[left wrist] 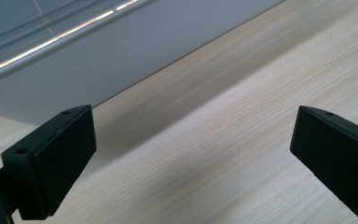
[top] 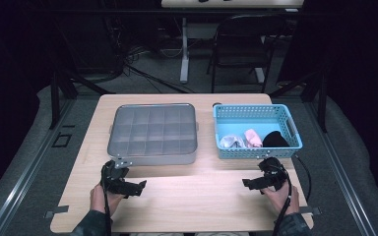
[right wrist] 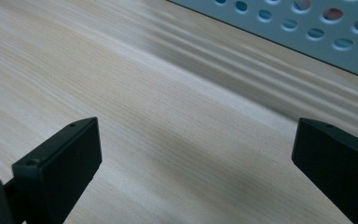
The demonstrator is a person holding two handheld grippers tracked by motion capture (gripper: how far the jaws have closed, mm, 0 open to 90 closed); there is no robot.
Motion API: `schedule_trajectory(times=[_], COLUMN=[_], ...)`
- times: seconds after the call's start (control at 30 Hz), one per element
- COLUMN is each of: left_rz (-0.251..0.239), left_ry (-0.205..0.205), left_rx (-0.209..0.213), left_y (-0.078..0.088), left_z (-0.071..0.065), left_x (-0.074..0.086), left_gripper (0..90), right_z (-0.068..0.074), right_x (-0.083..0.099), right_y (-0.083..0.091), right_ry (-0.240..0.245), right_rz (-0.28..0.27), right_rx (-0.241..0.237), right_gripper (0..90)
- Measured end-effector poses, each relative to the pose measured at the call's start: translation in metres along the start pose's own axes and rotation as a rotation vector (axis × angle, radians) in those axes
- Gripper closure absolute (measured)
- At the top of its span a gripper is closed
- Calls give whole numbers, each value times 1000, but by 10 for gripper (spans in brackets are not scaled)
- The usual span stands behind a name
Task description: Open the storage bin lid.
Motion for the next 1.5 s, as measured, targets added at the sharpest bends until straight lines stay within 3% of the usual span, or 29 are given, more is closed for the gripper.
schedule_trajectory(times=[0.23, 0.4, 0.53, 0.83, 0.93, 1.07, 1.5], left_rz=[-4, 0, -33, -55, -48, -48, -83], left_ry=[2, 9, 13, 51, 17, 13, 61], left_rx=[-24, -11, -26, 5, -24, -11, -25], left_y=[6, 8, 14, 21, 25, 27, 41], left_z=[-1, -1, 0, 5, 2, 3, 29], left_x=[1, 1, -3, -5, -11, -12, -13], left_gripper=[4, 4, 4, 5, 5, 5, 4], right_z=[5, 8, 16, 33, 40, 44, 69], right_x=[-1, -3, -4, -9, -10, -13, -45], right_y=[0, -1, 3, 9, 12, 15, 24], right_ry=[20, 20, 15, 16, 20, 15, 52], right_rz=[2, 5, -8, -28, -22, -25, -61], right_rx=[-9, -30, -55, -123, -129, -146, -200], right_gripper=[7, 7, 10, 18, 18, 18, 21])
Point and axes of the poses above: each handheld gripper's, and its own axes: y roughly backward along the jaws, x roughly out of its underside, z roughly to its left, the point moved 7 cm from there along -y, roughly forward along the jaws, and after that the axes turned 11 degrees about -y, right-handed, at the moved point
